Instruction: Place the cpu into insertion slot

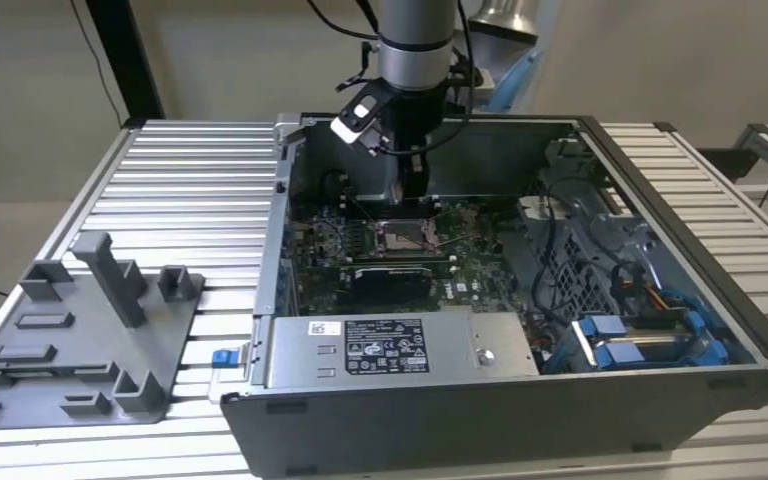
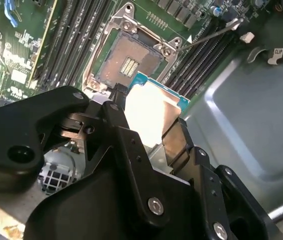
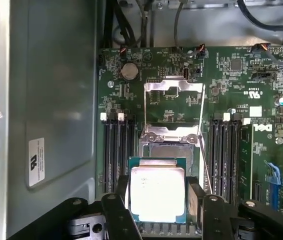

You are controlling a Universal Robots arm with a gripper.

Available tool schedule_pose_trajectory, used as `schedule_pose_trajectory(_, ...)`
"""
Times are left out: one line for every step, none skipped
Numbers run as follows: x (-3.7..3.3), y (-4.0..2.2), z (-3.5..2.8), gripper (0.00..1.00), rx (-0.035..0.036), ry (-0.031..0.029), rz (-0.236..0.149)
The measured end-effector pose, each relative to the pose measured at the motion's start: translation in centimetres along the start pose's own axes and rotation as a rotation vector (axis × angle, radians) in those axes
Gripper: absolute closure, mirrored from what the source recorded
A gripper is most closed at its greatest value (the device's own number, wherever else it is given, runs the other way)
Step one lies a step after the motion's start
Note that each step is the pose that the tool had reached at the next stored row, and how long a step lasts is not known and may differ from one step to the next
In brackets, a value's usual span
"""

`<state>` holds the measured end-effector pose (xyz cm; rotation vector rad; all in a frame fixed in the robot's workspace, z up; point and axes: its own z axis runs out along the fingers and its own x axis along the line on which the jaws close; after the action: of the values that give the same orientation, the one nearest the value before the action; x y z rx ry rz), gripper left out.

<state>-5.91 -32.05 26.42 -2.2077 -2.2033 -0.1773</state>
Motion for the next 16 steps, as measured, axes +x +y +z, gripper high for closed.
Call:
schedule_pose_trajectory(-0.02,-0.04,0.16,1.0,0.0,0.0,0.0)
schedule_pose_trajectory(-0.05,-0.08,0.35,1.0,0.0,0.0,0.0)
schedule_pose_trajectory(-0.14,-0.1,0.52,1.0,0.0002,-0.0001,0.0)
schedule_pose_trajectory(-0.22,-0.14,0.69,1.0,0.0,0.0001,0.0)
schedule_pose_trajectory(-0.32,-0.16,0.86,1.0,0.0,0.0,0.0)
schedule_pose_trajectory(-0.41,-0.18,1.04,1.0,0.0,0.0,0.0)
schedule_pose_trajectory(-0.5,-0.2,1.21,1.0,0.0001,0.0,0.0)
schedule_pose_trajectory(-0.59,-0.22,1.39,1.0,0.0,0.0,0.0)
schedule_pose_trajectory(-0.67,-0.24,1.56,1.0,0.0,0.0001,0.0)
schedule_pose_trajectory(-0.74,-0.26,1.73,1.0,0.0001,0.0001,0.0)
schedule_pose_trajectory(-0.82,-0.27,1.91,1.0,0.0,0.0003,0.0)
schedule_pose_trajectory(-0.88,-0.28,2.09,1.0,0.0,0.0005,0.0)
schedule_pose_trajectory(-0.94,-0.29,2.27,1.0,-0.0001,0.001,0.0)
schedule_pose_trajectory(-0.98,-0.31,2.44,1.0,-0.0001,0.0013,0.0)
schedule_pose_trajectory(-1.04,-0.31,2.59,1.0,0.0,0.0015,0.0)
schedule_pose_trajectory(-1.13,-0.33,2.76,1.0,0.0,0.0021,0.0)
